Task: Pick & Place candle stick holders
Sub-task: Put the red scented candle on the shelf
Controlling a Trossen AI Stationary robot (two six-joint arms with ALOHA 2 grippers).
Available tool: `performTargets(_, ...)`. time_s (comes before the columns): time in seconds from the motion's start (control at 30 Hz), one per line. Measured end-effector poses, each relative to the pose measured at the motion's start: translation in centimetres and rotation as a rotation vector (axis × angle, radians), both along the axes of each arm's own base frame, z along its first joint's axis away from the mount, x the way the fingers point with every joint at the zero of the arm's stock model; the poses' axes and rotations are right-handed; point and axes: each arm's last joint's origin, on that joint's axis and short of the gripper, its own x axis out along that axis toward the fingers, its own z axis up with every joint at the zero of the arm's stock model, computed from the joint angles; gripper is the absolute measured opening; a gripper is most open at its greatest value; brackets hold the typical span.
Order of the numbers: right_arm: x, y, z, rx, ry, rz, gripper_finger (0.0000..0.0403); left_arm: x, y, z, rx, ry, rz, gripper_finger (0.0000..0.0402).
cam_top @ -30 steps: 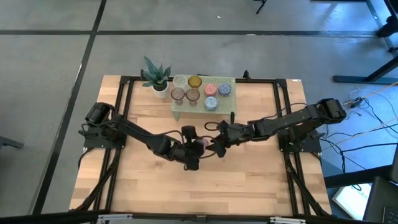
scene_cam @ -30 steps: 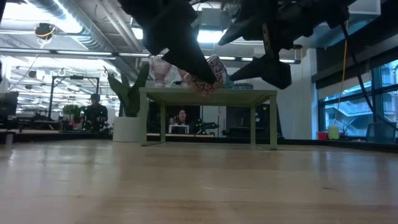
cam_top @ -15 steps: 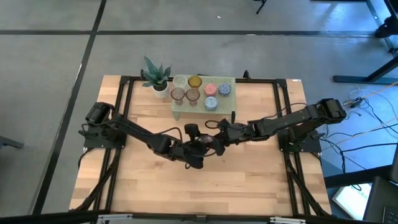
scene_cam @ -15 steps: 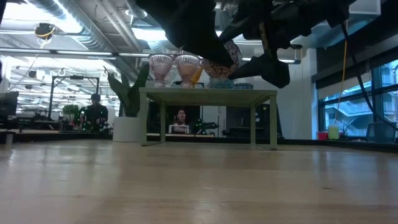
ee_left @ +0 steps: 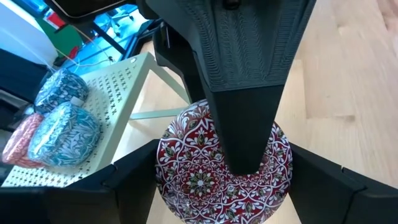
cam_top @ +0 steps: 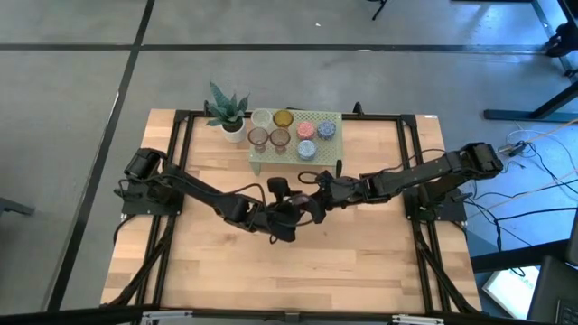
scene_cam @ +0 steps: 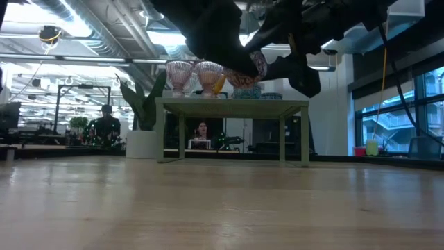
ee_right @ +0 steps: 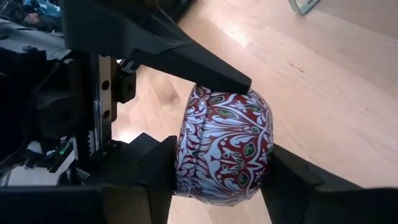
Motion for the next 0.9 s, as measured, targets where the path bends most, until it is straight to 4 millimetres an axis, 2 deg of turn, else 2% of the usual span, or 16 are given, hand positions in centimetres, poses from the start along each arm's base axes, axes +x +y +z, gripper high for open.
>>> performTargets(0.23,0.0,0.0,0.0,-0.015,0.0,0.01,0.0208,0.0,0.0,0.0,0.0,0.001,-0.009,0.03)
performTargets(0.5,-0.2,0.0,-0.3,-0.042,0.03,0.017,0.0183,0.1,-0.2,0.1,-0.029,0.004,-0.05,0.0337)
performTargets(0.9,-0.5,-0.1,-0.8,-0.036,0.097,0.008,0.0181,-0.3,-1.1,0.1,0.006,-0.002,-0.031,0.0342)
